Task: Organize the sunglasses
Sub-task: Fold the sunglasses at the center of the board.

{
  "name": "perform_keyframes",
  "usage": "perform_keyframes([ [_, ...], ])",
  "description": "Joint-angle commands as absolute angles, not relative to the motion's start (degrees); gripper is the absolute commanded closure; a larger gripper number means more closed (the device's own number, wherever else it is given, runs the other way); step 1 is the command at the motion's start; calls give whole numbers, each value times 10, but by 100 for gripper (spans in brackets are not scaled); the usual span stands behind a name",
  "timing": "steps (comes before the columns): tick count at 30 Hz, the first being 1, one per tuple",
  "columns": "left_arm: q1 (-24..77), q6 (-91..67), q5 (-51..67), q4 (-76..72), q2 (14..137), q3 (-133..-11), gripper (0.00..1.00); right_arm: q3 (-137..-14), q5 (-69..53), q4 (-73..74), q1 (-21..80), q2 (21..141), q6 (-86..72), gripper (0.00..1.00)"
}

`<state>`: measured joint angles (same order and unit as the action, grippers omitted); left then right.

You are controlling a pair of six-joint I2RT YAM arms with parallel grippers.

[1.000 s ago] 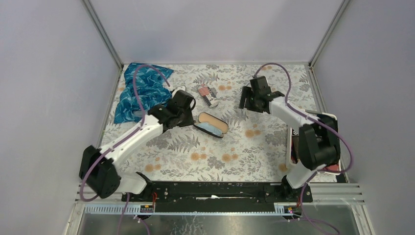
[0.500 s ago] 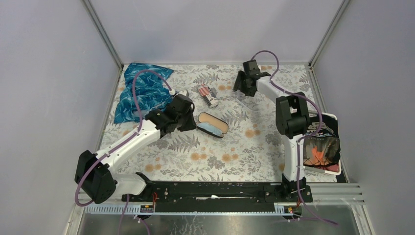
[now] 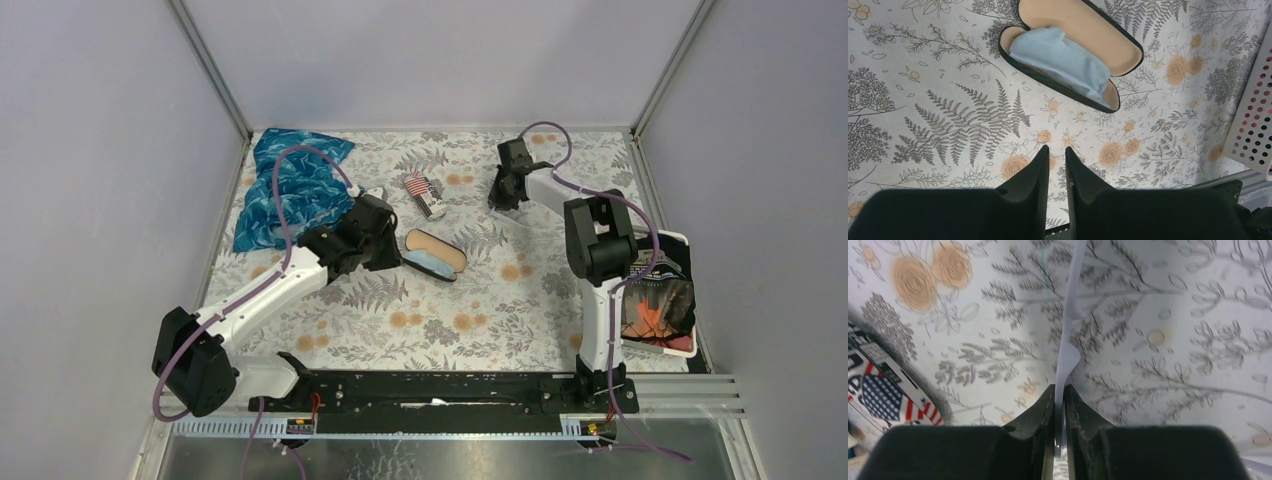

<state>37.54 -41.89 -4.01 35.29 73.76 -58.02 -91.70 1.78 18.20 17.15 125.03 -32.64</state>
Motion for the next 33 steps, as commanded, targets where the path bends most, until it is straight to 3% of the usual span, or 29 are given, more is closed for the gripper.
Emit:
perform_keyframes([
  [1,380,-415,-28,318,747,-573,78,-850,1,160,178,1172,-318,85],
  [11,394,-417,-9,302,777,-576,78,-587,-54,162,198,971,-271,81],
  [13,399,-416,-8,300,787,-583,78,-535,-60,175,200,920,-267,74],
  [16,411,-415,-7,297,807,-597,78,-484,-58,197,200,852,-266,52],
  [18,422,-416,-6,293,821,-607,78,-470,-39,216,200,805,-268,47],
  [24,474,-431,-14,276,889,-672,74,-456,86,244,180,740,-312,47],
  [28,503,-440,-15,279,976,-759,67,-438,99,257,145,724,-385,47],
  [33,518,-435,-34,316,1105,-905,66,-408,105,265,137,705,-473,47],
])
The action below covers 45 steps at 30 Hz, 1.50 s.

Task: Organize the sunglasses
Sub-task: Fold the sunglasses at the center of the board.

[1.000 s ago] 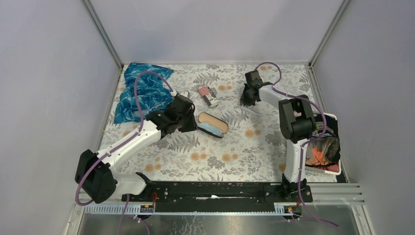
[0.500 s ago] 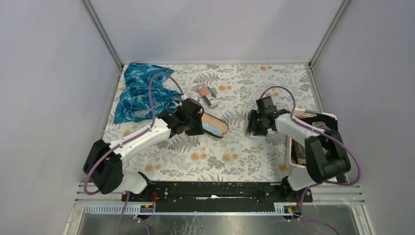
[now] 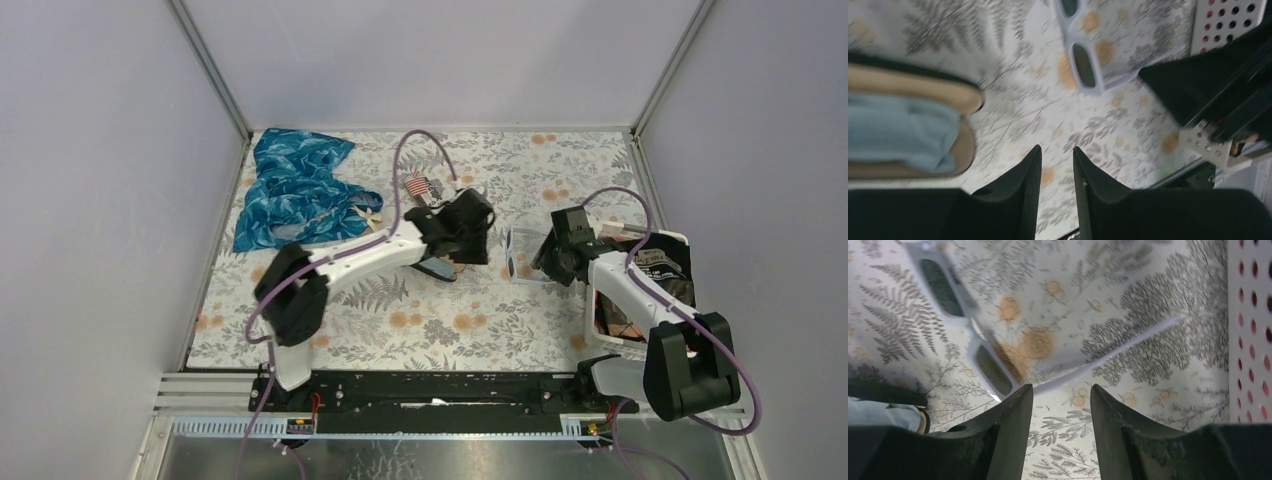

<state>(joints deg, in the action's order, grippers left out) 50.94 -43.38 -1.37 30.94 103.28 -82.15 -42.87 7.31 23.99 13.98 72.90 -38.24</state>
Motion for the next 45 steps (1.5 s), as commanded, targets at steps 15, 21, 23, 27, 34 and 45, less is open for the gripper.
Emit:
perform_keyframes([
  [15,503,-423,-84,337,1303,-1090,66,-394,67,234,114,762,-506,45],
  [21,500,-436,-76,322,1338,-1093,67,-404,61,221,113,785,-502,46],
  [23,497,-439,-66,318,1345,-1094,68,-408,58,219,113,793,-497,50],
  [27,491,-441,-49,311,1357,-1100,68,-409,49,212,113,804,-487,55],
  [34,486,-443,-23,304,1383,-1123,68,-406,21,196,113,824,-476,71],
  [45,486,-449,50,277,1396,-1124,69,-425,-37,188,115,841,-446,81],
])
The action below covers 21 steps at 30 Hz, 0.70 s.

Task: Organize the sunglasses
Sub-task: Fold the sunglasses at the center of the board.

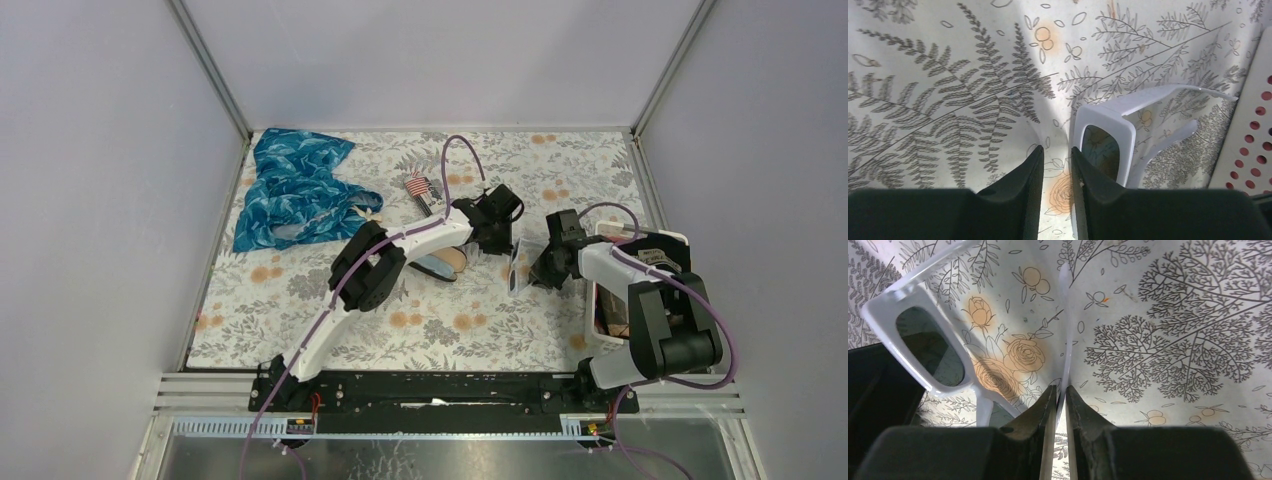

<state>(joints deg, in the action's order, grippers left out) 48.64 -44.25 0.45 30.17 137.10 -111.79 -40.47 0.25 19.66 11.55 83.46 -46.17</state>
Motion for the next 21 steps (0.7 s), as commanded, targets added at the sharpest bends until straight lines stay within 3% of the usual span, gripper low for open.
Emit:
perform_keyframes([
  [1,486,-450,59,273,1398,-1122,69,-425,-46,184,115,844,-444,80],
  [11,493,-454,91,248,1398,-1098,70,-457,-90,160,137,852,-412,64],
  [21,485,-449,83,248,1358,-1062,70,-494,-15,230,136,780,-305,60],
])
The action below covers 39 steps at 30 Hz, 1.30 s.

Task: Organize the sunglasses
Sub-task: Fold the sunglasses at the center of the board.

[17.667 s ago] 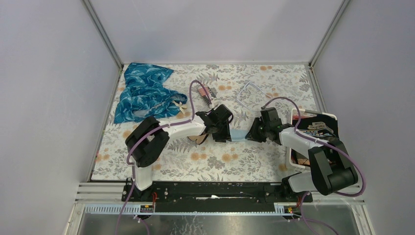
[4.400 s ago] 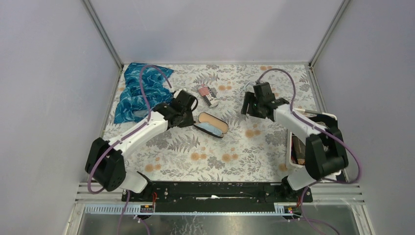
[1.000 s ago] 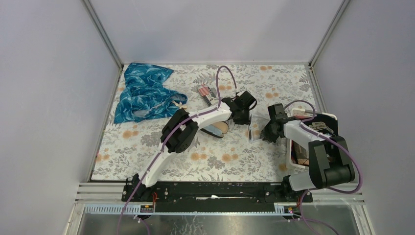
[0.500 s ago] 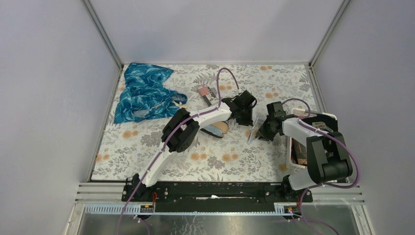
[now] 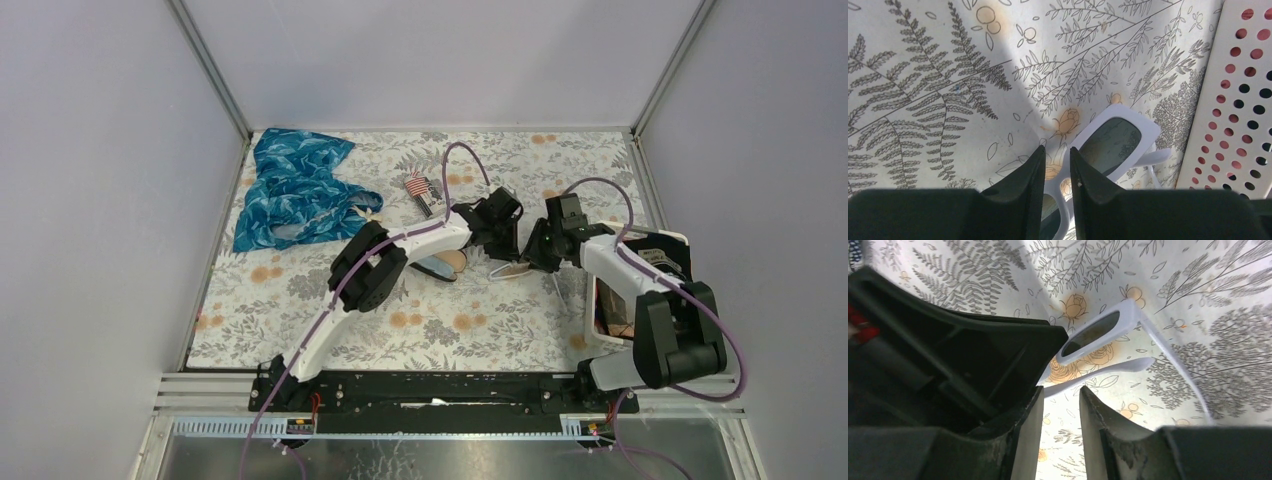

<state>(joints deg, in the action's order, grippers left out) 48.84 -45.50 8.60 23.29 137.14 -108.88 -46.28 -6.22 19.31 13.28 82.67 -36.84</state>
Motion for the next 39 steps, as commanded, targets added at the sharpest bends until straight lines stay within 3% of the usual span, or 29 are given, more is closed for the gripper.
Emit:
perform_keyframes([
  [1,484,-446,82,249,1355,-1059,70,-495,-5,234,136,775,-288,58],
  [5,473,-441,79,256,1352,-1053,71,-502,66,265,136,779,-239,52],
  [8,469,-433,70,273,1351,-1062,71,-482,82,258,136,770,-214,39],
  [10,469,-420,64,288,1351,-1074,70,-467,89,252,136,761,-208,38],
  [17,466,-402,56,309,1356,-1077,70,-428,91,231,133,745,-202,44],
  [33,468,-401,66,317,1366,-1075,70,-411,92,193,96,817,-224,46],
  [39,478,-401,66,321,1372,-1083,70,-414,68,191,96,825,-220,61],
])
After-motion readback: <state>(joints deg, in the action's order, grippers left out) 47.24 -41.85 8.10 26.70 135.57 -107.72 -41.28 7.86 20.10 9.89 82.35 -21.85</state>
